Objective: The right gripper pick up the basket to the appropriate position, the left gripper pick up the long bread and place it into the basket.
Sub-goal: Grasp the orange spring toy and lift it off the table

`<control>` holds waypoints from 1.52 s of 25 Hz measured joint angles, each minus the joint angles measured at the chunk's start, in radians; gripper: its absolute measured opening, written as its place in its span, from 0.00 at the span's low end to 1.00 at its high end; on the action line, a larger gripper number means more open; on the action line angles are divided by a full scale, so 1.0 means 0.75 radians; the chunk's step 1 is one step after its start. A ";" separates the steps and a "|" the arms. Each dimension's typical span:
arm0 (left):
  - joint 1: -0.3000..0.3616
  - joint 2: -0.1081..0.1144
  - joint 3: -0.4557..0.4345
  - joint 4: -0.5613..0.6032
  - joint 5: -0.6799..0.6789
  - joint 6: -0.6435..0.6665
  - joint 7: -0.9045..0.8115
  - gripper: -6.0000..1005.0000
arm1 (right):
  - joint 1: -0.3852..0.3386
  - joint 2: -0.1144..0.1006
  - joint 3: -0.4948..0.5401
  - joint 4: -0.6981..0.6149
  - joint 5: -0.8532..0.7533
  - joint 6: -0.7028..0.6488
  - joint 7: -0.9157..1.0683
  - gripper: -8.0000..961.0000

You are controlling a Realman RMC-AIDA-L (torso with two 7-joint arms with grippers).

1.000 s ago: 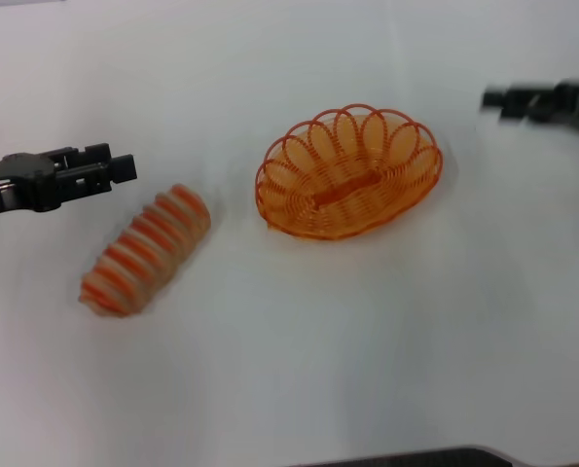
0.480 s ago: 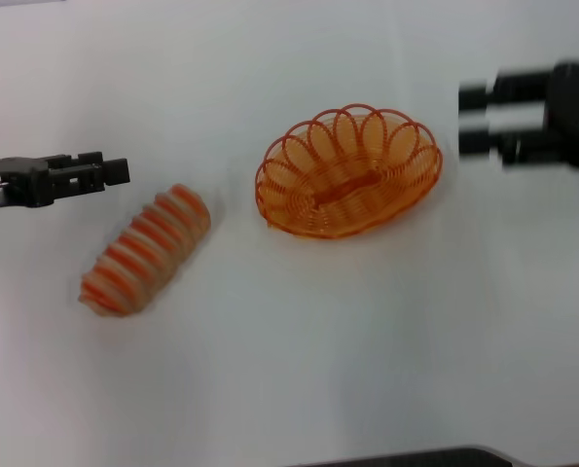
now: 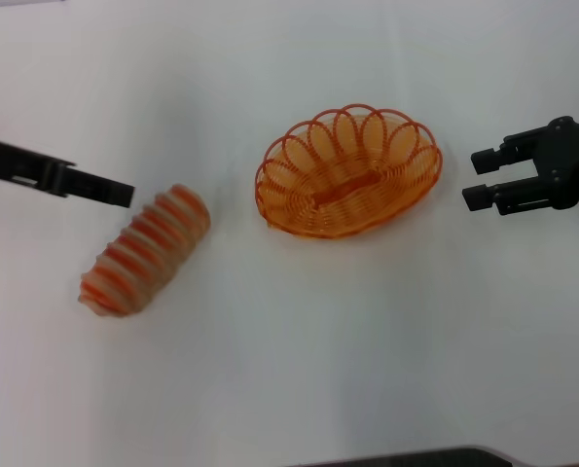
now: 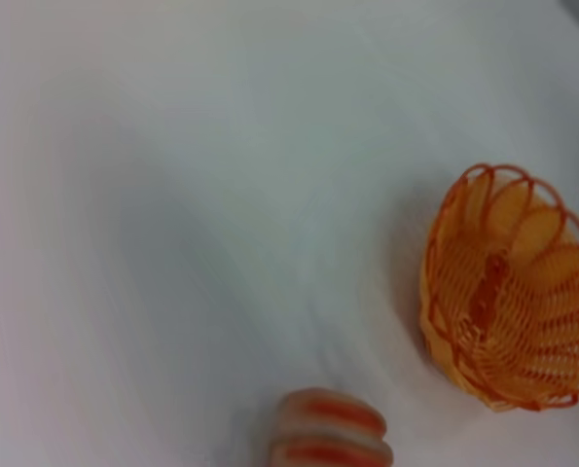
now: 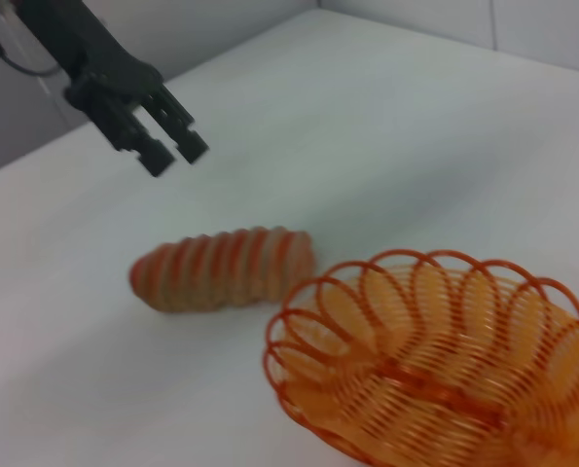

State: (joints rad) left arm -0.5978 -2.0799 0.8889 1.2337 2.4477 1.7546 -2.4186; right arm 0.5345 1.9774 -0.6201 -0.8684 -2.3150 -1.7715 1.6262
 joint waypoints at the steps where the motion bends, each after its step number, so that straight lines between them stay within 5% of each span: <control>1: -0.016 -0.010 0.049 0.040 0.031 0.002 -0.023 0.67 | -0.002 0.002 0.000 0.001 -0.008 0.015 0.001 0.66; 10: -0.110 -0.111 0.319 0.069 0.399 -0.079 -0.159 0.67 | 0.004 0.005 0.011 0.011 -0.036 0.030 0.017 0.66; 23: -0.141 -0.113 0.487 -0.157 0.407 -0.244 -0.259 0.58 | 0.013 0.017 0.010 0.014 -0.033 0.029 0.018 0.66; 38: -0.150 -0.096 0.482 -0.059 0.389 -0.244 -0.245 0.44 | 0.018 0.018 0.018 0.015 -0.033 0.016 0.030 0.65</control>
State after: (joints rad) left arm -0.7099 -2.1517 1.2501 1.1894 2.7395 1.5720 -2.6028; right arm 0.5482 1.9911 -0.6065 -0.8574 -2.3395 -1.7595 1.6490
